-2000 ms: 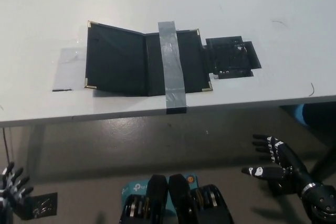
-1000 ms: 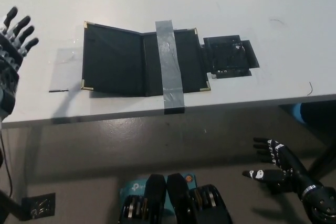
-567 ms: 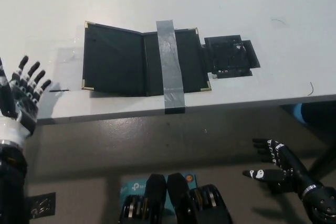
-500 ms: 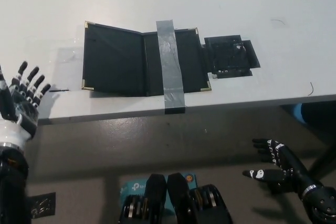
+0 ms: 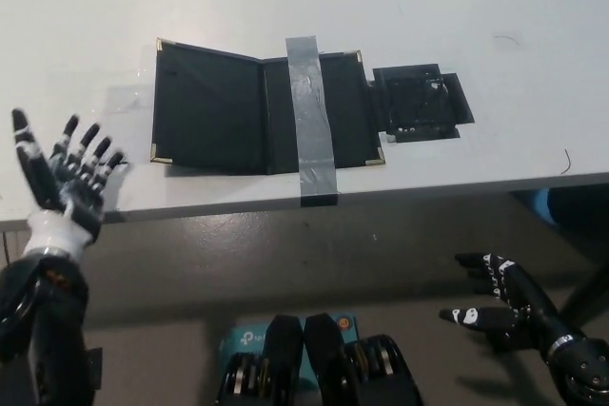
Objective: The robot uses its left hand to push the cover of the diary kept in the middle of the desk towards the right to close it
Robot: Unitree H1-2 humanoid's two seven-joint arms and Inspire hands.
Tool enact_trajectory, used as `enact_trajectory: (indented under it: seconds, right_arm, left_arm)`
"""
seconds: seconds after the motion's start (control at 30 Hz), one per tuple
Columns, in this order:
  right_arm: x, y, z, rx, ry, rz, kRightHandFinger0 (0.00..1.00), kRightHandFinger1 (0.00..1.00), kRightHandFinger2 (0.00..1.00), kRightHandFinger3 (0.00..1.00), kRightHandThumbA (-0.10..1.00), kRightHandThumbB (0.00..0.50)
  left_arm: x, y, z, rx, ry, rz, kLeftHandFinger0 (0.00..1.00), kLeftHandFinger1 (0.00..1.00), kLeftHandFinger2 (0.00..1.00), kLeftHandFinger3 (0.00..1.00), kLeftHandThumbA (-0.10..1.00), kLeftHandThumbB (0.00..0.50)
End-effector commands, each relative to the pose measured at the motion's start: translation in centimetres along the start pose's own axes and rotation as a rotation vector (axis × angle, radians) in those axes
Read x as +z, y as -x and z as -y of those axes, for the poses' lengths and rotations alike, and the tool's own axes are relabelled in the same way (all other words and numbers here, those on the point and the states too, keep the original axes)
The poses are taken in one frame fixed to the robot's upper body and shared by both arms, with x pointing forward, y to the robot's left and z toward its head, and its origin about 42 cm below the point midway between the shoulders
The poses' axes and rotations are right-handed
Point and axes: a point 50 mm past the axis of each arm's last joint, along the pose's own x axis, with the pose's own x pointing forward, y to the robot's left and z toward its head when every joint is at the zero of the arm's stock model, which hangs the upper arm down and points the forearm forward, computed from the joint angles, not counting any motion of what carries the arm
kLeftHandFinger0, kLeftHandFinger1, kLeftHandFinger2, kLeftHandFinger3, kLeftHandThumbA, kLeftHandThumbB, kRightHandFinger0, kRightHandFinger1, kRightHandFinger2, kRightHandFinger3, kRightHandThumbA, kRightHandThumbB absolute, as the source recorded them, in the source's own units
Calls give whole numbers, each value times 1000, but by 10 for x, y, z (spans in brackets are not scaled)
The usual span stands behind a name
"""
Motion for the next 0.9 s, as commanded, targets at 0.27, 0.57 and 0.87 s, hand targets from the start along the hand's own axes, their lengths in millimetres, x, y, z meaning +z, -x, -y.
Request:
enact_trajectory:
  seconds: [0.27,0.57,0.87]
  right_arm:
    - [15,-4,7,0,13,48,825,897,852,769,1000,479]
    - [18,-6,5,4,15,57,836,905,859,780,1000,494]
    - [9,2,4,-10,5,40,816,888,838,770,1000,489]
  left_arm:
    - [-13,-10,74,-172,71,-43,1000,1000,1000,1000,1000,260]
    - [-39,-9,63,-132,170,-110,1000,1000,1000,1000,1000,238]
    - [-4,-14,56,-121,208,-29,1000,1000,1000,1000,1000,309]
